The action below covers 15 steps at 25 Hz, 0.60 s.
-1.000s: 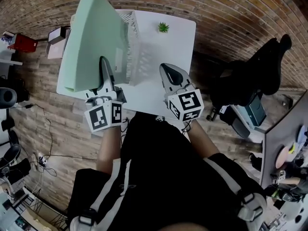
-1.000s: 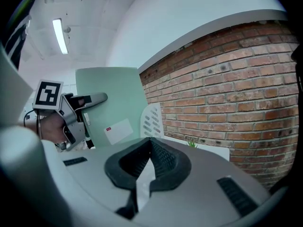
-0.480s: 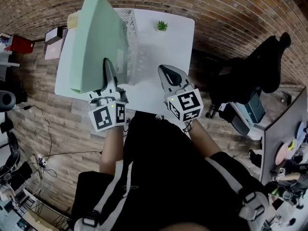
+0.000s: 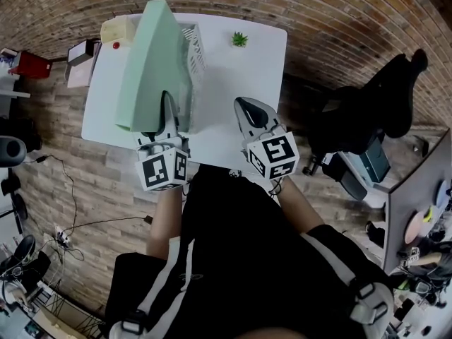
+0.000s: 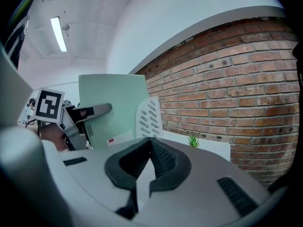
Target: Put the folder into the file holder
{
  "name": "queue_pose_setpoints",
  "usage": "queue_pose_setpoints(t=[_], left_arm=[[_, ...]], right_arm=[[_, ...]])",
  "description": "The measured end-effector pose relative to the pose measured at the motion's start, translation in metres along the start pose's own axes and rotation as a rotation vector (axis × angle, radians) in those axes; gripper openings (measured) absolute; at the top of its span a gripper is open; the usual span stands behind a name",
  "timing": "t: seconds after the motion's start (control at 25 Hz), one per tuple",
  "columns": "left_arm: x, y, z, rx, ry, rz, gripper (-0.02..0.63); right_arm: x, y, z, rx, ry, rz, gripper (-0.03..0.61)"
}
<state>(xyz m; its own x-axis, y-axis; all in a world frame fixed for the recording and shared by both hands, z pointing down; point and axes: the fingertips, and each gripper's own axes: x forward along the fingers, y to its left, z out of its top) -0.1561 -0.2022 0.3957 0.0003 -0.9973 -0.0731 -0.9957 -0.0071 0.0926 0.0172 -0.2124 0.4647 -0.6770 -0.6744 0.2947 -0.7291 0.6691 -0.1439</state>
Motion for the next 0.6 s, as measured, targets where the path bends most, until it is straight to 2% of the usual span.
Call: queue_pose_setpoints(t=[0.6], left_arm=[[0.001,-0.003,-0.021,-0.006,0.056,-0.018,0.161]], right_arm=[[0.002,0.003,-0.006,0.016,0.010,0.006,0.008]])
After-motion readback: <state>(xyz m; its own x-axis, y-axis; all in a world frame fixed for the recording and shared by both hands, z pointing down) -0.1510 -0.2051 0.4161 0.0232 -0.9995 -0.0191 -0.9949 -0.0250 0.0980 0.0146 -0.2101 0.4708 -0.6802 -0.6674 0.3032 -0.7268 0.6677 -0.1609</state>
